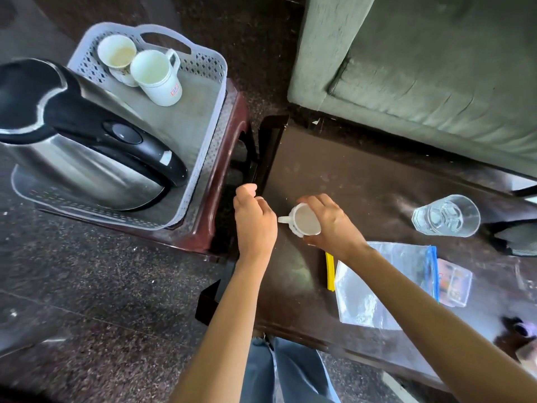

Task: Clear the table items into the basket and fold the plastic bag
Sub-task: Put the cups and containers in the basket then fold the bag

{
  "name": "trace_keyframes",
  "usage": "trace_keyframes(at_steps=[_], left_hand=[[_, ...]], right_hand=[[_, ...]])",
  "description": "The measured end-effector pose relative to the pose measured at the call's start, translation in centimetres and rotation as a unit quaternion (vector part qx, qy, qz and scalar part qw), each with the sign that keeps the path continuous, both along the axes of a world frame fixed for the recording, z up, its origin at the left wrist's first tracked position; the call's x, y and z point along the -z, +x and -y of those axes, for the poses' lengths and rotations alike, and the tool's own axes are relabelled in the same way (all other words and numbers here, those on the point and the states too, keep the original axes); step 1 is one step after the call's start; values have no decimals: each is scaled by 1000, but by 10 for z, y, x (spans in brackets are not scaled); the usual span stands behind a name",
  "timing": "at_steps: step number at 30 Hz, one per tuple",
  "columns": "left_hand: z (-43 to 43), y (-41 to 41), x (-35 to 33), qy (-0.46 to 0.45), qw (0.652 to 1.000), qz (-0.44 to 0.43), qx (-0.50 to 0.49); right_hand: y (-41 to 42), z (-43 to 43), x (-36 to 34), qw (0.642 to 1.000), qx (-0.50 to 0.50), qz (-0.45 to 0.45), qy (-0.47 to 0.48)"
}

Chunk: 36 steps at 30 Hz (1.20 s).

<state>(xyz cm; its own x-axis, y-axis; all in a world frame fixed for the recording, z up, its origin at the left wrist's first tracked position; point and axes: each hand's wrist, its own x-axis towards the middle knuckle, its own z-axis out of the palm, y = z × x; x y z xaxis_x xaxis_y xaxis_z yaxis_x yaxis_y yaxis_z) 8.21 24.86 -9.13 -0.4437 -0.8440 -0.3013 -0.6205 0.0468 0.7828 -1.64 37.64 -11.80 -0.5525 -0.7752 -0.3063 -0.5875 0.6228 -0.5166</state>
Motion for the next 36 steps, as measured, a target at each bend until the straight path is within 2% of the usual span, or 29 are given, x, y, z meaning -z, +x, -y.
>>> trace_keyframes(at_steps=[15,18,23,27,31,36], left_hand=[[72,-57,-68,-106,986,-105,-80],[86,-64,-74,-130,980,-103,-111],[105,-68,-74,-117,972,-106,-173],[119,-70,-68,-120,963,-105,-219],[131,-68,-59,-103,960,-100,-242],[139,-67,-52,-100,959,-91,-248]], right_hand=[[-88,134,-126,991,-28,-60,-114],[-98,167,-139,986,-40,-69,-143],[-103,233,-136,977,-70,-75,-185],[-99,277,-121,976,-144,-74,-148],[-89,300,-108,962,-228,-133,-72],[-83,313,-86,958,-240,-153,-28]])
